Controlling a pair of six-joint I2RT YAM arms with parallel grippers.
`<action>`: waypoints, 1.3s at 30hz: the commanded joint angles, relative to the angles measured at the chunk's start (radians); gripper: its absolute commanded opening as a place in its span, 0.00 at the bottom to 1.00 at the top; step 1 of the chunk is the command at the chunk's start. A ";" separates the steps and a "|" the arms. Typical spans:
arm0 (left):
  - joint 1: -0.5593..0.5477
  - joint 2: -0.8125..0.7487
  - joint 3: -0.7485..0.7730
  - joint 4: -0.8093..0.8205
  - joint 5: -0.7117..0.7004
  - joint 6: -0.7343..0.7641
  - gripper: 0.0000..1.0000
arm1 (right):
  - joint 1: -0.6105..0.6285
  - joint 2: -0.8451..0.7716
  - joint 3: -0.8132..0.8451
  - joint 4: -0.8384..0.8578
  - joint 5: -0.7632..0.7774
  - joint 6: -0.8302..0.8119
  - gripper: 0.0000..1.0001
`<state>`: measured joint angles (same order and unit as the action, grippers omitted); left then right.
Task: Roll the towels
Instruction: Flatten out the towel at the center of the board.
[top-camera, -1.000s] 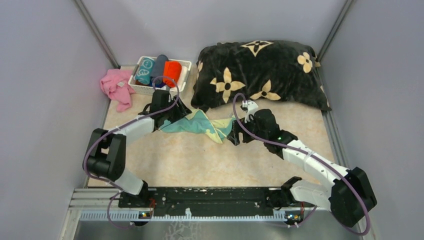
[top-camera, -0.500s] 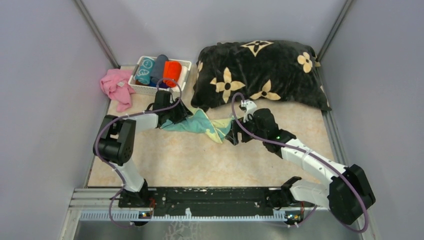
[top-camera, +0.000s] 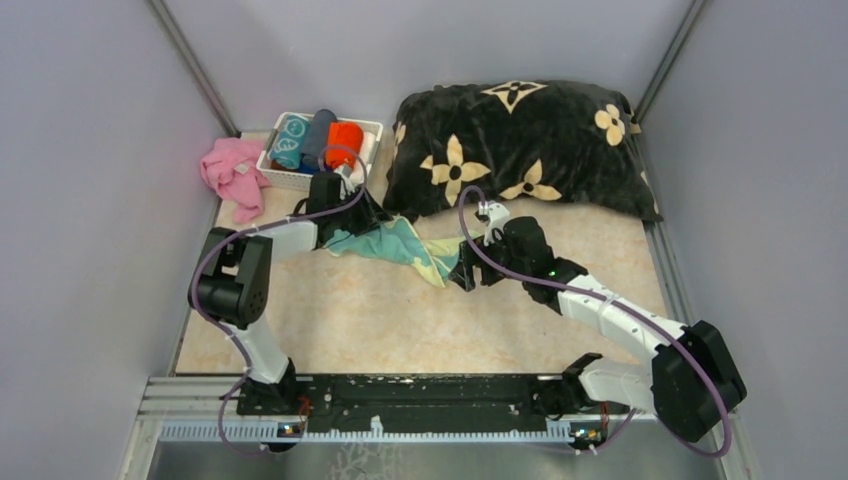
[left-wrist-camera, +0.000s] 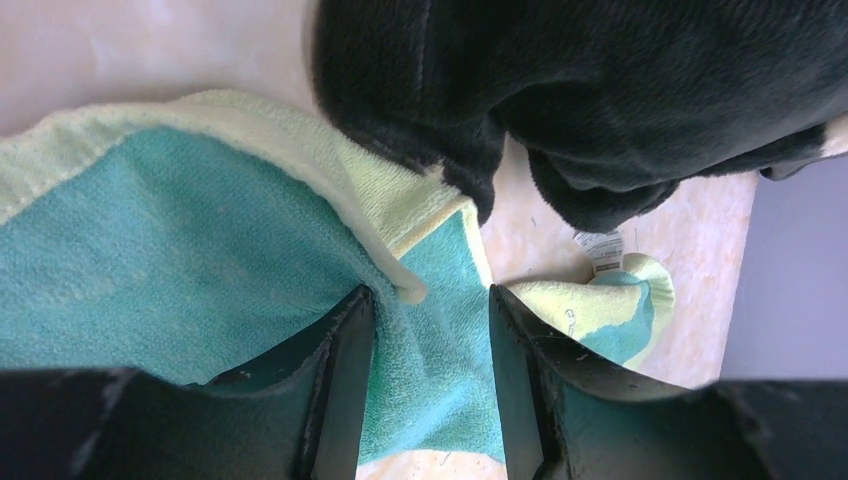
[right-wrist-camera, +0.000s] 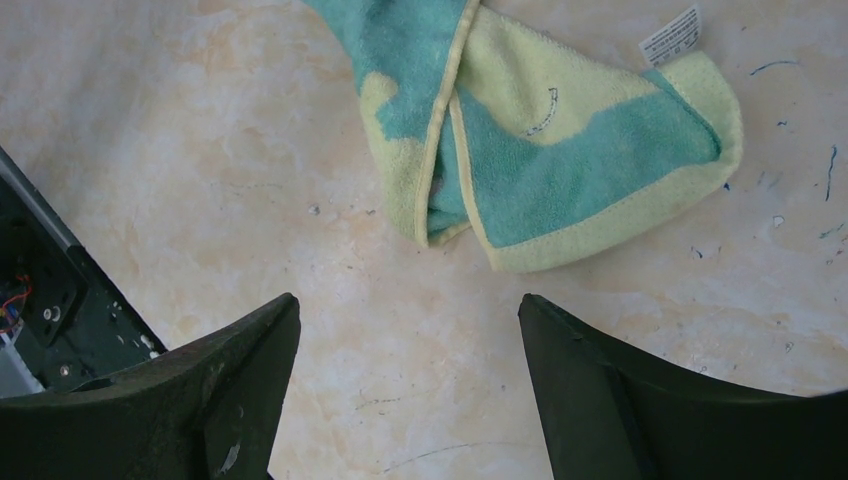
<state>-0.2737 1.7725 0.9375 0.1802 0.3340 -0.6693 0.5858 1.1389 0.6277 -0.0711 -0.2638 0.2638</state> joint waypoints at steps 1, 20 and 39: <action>0.002 0.060 0.078 -0.017 0.023 0.037 0.52 | -0.007 0.000 0.000 0.055 -0.011 -0.014 0.80; -0.012 -0.151 -0.306 -0.045 0.039 -0.092 0.47 | -0.013 0.149 0.000 0.069 0.167 0.089 0.77; 0.003 -0.331 -0.218 -0.212 -0.102 0.025 0.65 | -0.169 0.304 -0.143 0.561 -0.134 0.372 0.60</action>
<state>-0.2787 1.3865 0.6193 0.0341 0.2989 -0.7345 0.4271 1.3838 0.4564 0.3138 -0.3321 0.5758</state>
